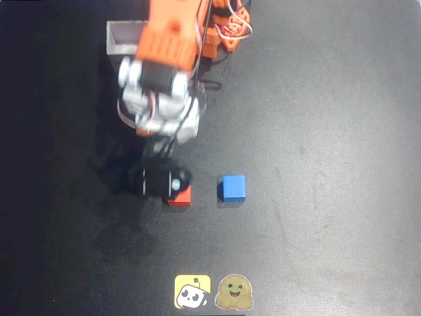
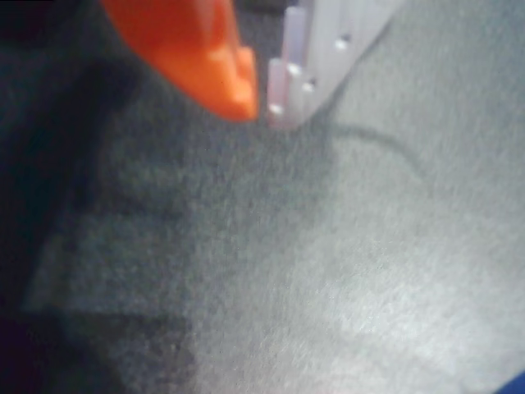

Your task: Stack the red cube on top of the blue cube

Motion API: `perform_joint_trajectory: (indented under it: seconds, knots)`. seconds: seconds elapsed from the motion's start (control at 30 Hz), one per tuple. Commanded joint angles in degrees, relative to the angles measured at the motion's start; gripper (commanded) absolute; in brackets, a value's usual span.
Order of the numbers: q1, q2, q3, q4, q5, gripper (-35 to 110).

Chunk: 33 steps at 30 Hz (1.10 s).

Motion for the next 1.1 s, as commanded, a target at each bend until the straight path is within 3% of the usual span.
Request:
perform_joint_trajectory:
  seconds: [0.0,0.33,0.63,1.07]
  knots:
    - [-0.44,-4.13,-3.43,0.26,2.64,0]
    - [-1.32,-5.80,-1.67,1.14,6.24,0]
    - [-4.83,-28.48,-41.48,16.00,6.94,0]
    - [-7.38,-30.06,-42.19,-0.88,9.32,0]
